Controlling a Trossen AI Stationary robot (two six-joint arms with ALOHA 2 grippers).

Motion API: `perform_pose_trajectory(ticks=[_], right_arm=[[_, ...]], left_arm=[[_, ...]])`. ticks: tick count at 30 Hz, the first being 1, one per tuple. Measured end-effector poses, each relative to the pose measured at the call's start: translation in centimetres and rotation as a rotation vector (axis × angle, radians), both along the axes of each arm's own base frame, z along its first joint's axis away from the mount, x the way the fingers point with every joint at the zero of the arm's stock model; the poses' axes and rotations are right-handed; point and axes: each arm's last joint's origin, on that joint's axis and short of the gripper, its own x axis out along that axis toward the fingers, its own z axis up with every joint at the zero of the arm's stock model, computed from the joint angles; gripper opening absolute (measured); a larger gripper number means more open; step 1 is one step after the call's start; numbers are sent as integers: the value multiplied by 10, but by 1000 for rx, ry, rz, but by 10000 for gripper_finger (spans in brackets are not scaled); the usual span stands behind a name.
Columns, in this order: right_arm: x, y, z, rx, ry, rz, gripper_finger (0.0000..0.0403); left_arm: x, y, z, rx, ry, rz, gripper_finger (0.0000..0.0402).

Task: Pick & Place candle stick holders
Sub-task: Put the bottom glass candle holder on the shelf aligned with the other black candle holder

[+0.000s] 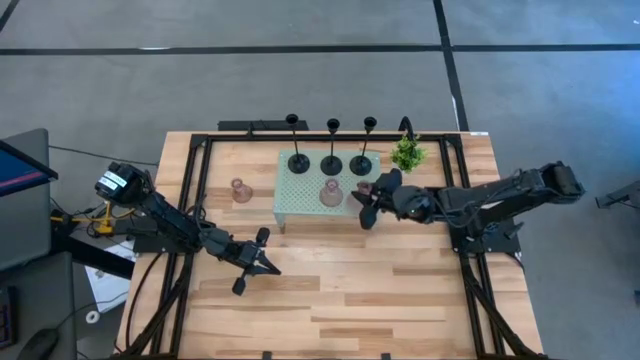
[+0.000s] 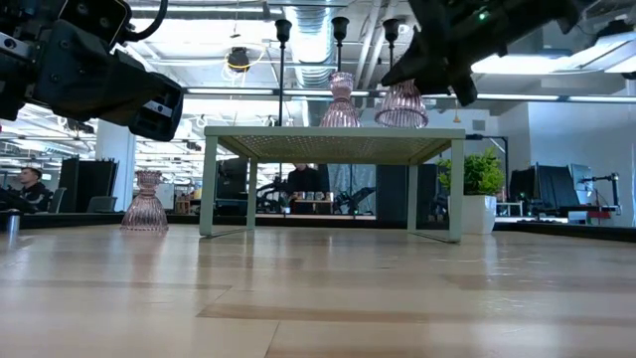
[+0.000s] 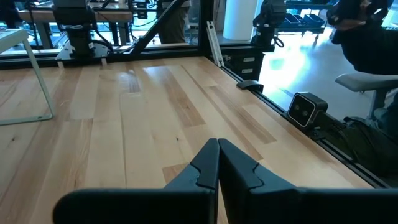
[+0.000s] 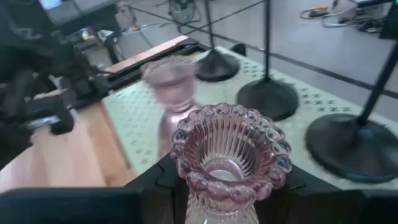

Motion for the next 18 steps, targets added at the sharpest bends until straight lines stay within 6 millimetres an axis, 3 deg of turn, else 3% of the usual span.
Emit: perform_pose_trajectory(ticks=[18], right_arm=[[0,-10,-6,-44,73,-39,121]], left_arm=[[0,0,-1,3,6,0,5]])
